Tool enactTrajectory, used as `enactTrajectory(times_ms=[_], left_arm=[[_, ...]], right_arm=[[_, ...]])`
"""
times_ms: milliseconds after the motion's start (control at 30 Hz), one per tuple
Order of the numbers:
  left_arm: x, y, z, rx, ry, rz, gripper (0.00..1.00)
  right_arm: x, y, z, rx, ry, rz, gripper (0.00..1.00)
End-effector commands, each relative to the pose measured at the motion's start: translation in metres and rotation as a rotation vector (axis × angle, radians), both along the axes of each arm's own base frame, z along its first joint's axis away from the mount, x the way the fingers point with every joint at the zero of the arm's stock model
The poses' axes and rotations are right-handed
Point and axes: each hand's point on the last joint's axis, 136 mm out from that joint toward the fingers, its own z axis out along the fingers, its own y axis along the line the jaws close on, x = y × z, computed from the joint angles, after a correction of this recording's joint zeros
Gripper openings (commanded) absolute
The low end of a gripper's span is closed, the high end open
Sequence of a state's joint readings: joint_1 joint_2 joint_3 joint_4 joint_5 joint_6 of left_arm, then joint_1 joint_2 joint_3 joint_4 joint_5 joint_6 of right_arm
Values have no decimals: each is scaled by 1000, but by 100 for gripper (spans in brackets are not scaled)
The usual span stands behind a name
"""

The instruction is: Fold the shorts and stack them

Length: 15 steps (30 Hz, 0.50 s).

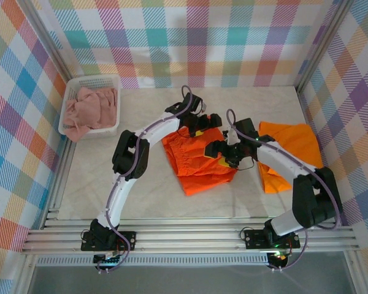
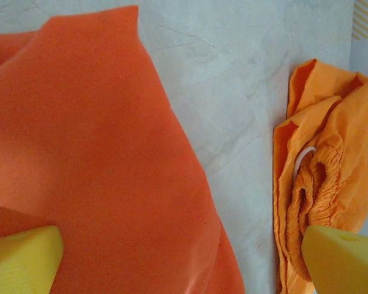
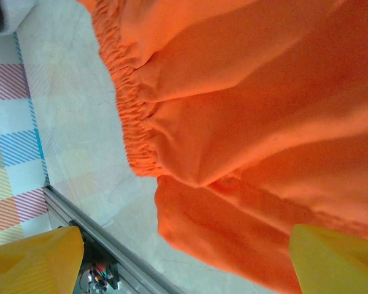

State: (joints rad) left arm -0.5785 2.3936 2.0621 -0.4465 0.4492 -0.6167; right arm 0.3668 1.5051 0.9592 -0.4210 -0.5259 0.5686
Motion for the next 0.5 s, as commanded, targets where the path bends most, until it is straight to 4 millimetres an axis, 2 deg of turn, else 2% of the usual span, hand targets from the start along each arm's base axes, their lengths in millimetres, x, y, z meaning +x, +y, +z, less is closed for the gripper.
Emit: enactTrajectory(times_ms=[0,200,467], left_arm=[[11,-2,6,-6,-25,18,100],[22,3,-11,19,-28,41,100],[38,10,-41,59,-10,67,100]], right_arm=[[4,4,-24,22,45,-7,88],[-10,-11,-67,-9,178,-67,88],[-52,-21,-88,8,296,-107,88]])
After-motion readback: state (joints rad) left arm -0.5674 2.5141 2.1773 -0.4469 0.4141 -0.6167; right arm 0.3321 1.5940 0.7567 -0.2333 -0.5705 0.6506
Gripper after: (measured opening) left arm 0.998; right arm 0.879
